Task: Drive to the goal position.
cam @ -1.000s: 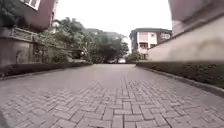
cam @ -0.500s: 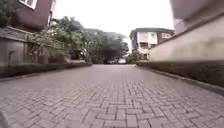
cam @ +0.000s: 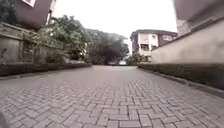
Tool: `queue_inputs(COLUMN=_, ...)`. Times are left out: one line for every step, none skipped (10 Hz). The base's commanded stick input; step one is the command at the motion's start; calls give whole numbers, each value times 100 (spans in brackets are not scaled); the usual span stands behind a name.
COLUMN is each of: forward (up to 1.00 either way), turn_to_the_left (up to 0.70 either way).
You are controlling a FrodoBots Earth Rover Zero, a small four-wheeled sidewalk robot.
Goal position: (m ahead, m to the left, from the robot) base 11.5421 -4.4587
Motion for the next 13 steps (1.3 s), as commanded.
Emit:
queue_inputs(forward=70, turn_to_the_left=0)
queue_inputs(forward=70, turn_to_the_left=0)
queue_inputs(forward=70, turn_to_the_left=0)
queue_inputs(forward=70, turn_to_the_left=0)
queue_inputs(forward=70, turn_to_the_left=0)
queue_inputs(forward=70, turn_to_the_left=0)
queue_inputs(forward=70, turn_to_the_left=0)
queue_inputs(forward=70, turn_to_the_left=-6)
queue_inputs(forward=70, turn_to_the_left=-28)
queue_inputs(forward=70, turn_to_the_left=-35)
queue_inputs(forward=70, turn_to_the_left=-34)
queue_inputs(forward=70, turn_to_the_left=-13)
queue_inputs(forward=70, turn_to_the_left=0)
